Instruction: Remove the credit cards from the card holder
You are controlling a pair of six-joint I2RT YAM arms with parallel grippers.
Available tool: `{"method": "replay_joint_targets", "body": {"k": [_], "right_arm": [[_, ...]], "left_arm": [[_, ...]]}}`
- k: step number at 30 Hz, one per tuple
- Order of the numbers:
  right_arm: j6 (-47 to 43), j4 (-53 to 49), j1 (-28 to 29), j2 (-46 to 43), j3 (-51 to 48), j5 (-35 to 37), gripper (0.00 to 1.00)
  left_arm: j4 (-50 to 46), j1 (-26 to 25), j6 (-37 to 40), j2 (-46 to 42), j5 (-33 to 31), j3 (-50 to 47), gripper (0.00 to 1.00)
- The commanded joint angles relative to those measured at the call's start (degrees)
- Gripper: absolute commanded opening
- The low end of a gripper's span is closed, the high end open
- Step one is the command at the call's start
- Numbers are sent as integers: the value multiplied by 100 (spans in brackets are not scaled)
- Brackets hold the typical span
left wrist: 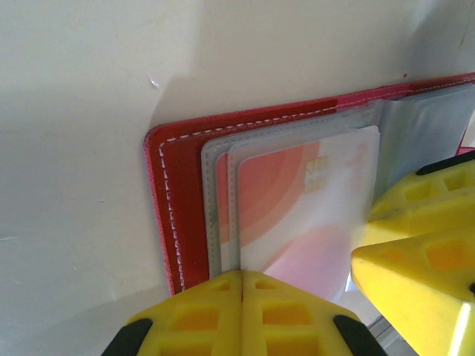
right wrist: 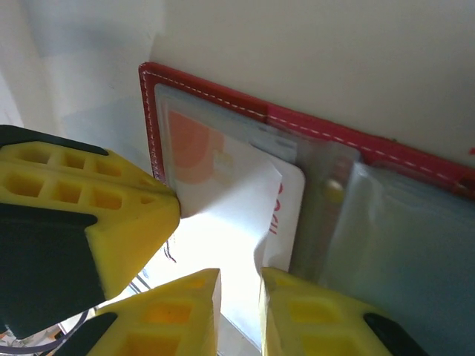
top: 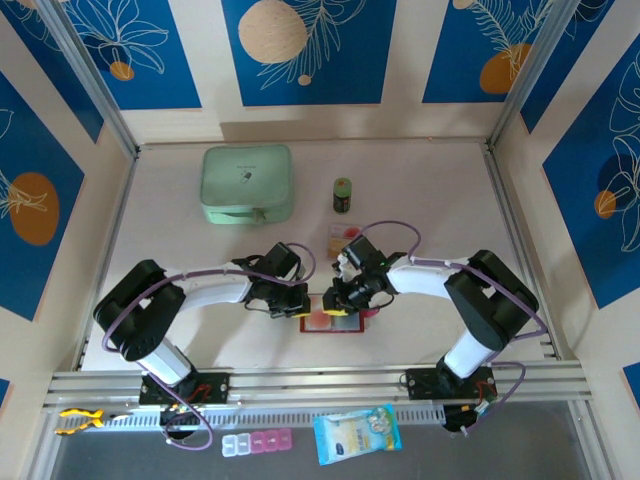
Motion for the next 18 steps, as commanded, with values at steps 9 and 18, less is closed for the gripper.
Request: {"method": "replay_joint_targets", "body": {"k": [9, 18], "right_arm": [[-82, -339, 62, 149, 148, 128, 22], [-247, -871, 88, 27, 277, 626, 23]], "left_arm": [[-345, 60, 94, 116, -197, 11, 4], [-389, 60, 109, 84, -215, 2, 6]]}}
